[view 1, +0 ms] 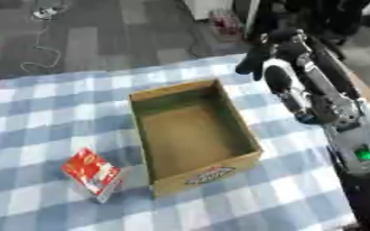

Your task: Pick up objects on the table and place them in the box.

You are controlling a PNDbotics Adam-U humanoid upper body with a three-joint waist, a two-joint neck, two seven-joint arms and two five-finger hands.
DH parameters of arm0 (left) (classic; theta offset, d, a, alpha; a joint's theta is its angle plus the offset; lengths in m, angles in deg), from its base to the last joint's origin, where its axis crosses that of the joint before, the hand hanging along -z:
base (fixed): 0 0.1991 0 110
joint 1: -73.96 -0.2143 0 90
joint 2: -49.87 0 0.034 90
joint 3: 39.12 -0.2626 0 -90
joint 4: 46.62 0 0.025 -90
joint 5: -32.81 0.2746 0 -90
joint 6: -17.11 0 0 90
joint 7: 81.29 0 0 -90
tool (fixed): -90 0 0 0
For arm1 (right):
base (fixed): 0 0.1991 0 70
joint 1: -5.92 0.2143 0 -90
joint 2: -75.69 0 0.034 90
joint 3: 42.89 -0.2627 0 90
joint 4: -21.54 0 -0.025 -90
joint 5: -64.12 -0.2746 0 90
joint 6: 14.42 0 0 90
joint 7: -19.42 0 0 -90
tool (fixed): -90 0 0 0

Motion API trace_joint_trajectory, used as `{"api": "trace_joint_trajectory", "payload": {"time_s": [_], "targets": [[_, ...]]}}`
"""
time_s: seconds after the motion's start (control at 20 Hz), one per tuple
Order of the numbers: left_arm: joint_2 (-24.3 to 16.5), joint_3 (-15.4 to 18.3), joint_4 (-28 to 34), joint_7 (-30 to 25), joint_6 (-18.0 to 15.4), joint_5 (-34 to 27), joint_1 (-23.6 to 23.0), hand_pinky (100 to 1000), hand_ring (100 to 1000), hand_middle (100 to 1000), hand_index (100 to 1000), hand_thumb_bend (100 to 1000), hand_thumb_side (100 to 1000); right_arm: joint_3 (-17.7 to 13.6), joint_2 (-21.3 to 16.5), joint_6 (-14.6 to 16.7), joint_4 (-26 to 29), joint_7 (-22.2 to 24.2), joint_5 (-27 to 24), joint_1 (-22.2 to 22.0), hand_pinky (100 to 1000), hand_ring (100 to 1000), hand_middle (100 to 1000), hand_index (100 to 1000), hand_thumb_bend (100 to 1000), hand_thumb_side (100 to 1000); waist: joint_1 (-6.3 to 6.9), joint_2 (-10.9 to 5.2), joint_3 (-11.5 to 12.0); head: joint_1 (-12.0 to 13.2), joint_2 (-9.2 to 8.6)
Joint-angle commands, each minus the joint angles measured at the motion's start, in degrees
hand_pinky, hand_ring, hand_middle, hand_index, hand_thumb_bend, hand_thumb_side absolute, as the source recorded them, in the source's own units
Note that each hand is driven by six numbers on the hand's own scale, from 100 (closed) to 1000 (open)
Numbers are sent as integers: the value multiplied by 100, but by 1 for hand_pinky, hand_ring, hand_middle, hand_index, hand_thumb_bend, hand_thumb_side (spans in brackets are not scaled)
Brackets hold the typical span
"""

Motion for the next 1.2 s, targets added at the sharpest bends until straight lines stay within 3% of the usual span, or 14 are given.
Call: {"api": "trace_joint_trajectory", "payload": {"time_s": [0.05,0.6,0.8,0.85,0.9,0.95,1.0,1.2], "targets": [[-168,53,105,9,-3,21,65,100,276,419,519,142,926,-51,-57,6,77,5,23,61,371,334,463,642,100,1000,7,-63,6,39,-19],[-174,59,105,6,2,20,65,100,292,437,545,142,931,-62,-55,-6,77,4,26,58,371,333,463,640,100,1000,5,-66,13,65,2],[-222,107,105,-252,144,348,107,189,422,570,702,153,994,-132,-41,-84,77,1,66,40,375,335,468,648,100,1000,1,-76,-8,2,52],[-236,112,105,-382,181,465,127,181,414,562,696,153,991,-158,-39,-111,77,-1,82,34,375,335,468,648,100,1000,-1,-77,-11,-17,54],[-307,102,105,-594,202,624,138,276,511,671,769,152,1000,-197,-41,-149,77,-1,113,21,376,335,469,649,100,1000,-1,-82,-13,-42,56],[-352,101,105,-788,214,756,151,261,493,648,759,152,1000,-225,-41,-177,77,-3,141,14,376,336,469,648,100,1000,-1,-85,-12,-55,56],[-483,81,105,-991,205,897,152,318,581,743,799,151,1000,-248,-44,-200,77,-14,162,4,376,335,469,648,100,1000,6,-93,-15,-56,56],[-1046,-3,105,-1373,139,1211,147,381,650,786,824,141,1000,-268,-66,-234,77,-49,201,-22,375,334,469,649,100,1000,30,-108,-35,-41,57]]}}
